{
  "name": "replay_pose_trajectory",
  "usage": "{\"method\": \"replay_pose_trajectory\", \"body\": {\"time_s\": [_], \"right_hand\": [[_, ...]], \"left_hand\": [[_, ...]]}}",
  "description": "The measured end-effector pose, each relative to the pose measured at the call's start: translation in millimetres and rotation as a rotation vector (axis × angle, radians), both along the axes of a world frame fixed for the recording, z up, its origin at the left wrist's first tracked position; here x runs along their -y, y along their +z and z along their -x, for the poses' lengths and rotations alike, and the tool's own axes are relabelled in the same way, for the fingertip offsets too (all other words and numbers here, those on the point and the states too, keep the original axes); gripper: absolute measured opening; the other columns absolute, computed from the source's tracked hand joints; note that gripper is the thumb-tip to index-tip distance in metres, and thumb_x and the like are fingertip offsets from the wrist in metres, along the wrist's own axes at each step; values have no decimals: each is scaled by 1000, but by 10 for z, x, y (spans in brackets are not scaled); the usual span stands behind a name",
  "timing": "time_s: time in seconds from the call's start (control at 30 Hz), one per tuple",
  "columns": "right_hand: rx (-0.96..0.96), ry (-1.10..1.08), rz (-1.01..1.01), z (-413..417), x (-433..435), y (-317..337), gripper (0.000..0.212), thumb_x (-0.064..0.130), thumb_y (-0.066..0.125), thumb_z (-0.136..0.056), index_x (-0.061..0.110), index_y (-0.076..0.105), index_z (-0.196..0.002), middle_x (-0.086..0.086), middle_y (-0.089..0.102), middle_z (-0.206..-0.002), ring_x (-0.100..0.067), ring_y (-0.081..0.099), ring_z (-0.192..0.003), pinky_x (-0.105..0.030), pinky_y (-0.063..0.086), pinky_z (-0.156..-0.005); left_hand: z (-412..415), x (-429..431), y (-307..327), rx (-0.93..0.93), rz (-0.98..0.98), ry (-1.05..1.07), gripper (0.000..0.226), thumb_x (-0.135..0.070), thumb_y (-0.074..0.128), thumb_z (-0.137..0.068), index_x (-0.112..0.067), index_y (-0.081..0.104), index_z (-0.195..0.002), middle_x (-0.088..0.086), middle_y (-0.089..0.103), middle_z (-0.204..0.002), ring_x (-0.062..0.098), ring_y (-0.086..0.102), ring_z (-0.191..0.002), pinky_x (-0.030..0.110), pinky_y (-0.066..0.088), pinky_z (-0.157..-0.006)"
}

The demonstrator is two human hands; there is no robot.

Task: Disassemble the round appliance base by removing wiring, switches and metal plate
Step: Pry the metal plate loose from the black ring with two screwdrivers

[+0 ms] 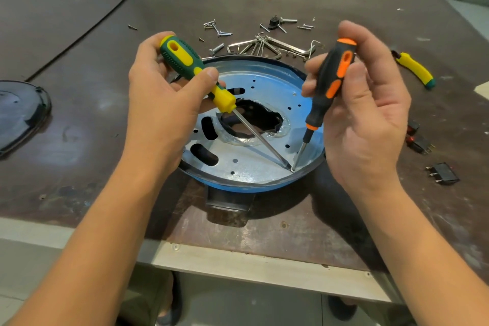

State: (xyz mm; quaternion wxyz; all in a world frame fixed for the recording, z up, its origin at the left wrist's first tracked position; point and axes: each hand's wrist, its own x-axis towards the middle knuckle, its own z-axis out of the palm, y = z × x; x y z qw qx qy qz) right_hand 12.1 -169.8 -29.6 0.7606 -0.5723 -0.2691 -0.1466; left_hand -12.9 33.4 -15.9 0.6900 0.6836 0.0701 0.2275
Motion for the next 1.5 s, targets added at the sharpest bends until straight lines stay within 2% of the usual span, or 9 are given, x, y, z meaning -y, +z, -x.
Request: {"method": "replay_pose_trajectory", "body": {"time_s": [0.1, 0.23, 0.47, 0.63, 0.77, 0.93, 1.13, 1.33, 1.5], "right_hand": [[-67, 44, -94, 12, -8, 20, 24, 12, 30, -109, 4, 48, -122, -15, 58, -95, -28, 57, -82, -38, 50, -78], [-47, -32, 22, -18, -28, 30, 24, 17, 62, -101, 11, 53, -122, 1, 50, -90, -23, 46, -81, -49, 45, -78], [-30, 61, 41, -37, 30, -22, 34, 0, 34, -108, 3, 42, -141, -18, 66, -107, -25, 65, -89, -38, 53, -89], [-44, -9, 20, -5, -41, 46, 38, 32, 62, -98, 11, 52, -128, -9, 54, -99, -26, 51, -83, -42, 52, -71], [-54, -37, 85, -42, -18, -19, 37, 6, 58, -102, 5, 48, -137, -6, 57, -101, -26, 53, -92, -46, 49, -85], [-97, 26, 56, -34, 13, -9, 38, 4, 37, -107, 7, 39, -144, -17, 65, -112, -25, 59, -99, -37, 51, -85], [-43, -32, 99, -38, -33, 20, 35, 12, 65, -99, 10, 50, -130, -4, 53, -97, -25, 48, -86, -45, 44, -82], [-99, 51, 71, -46, 18, 6, 33, 6, 35, -109, 5, 44, -141, -16, 62, -111, -24, 61, -91, -38, 53, -84], [-25, -2, 103, -29, -31, 31, 32, 12, 58, -102, 7, 49, -131, -4, 54, -95, -27, 50, -85, -46, 48, -80]], "left_hand": [[-2, -1, -2, 2, 3, -2, 53, -3, 70, -90, -10, 44, -135, 24, 54, -123, 20, 75, -86, 38, 63, -73], [-9, 10, 1, 3, 10, -1, 53, -1, 69, -90, -10, 43, -135, 20, 54, -118, 12, 74, -83, 37, 63, -72], [-3, 21, 5, 7, 11, -3, 51, 0, 68, -91, -10, 43, -134, 24, 53, -121, 10, 74, -82, 35, 63, -72], [-10, 17, 1, 4, 11, 7, 52, 0, 68, -90, -9, 43, -135, 17, 54, -116, 8, 73, -81, 34, 63, -72], [-5, 16, 3, 6, 8, -1, 52, -1, 68, -90, -10, 42, -135, 19, 54, -118, 11, 74, -82, 35, 63, -72], [8, 10, 10, 9, 2, -16, 52, -3, 68, -91, -12, 42, -135, 25, 51, -126, 20, 75, -85, 36, 63, -72], [2, 16, 19, 7, 13, -12, 53, -1, 68, -90, -11, 42, -135, 28, 50, -127, 16, 74, -82, 35, 63, -70], [10, 12, 25, 17, 5, -18, 54, -3, 70, -90, -11, 44, -136, 28, 51, -126, 22, 75, -83, 36, 63, -71], [12, 23, 29, 24, 0, -14, 55, -1, 70, -89, -9, 43, -137, 26, 51, -124, 11, 74, -81, 36, 63, -72]]}}
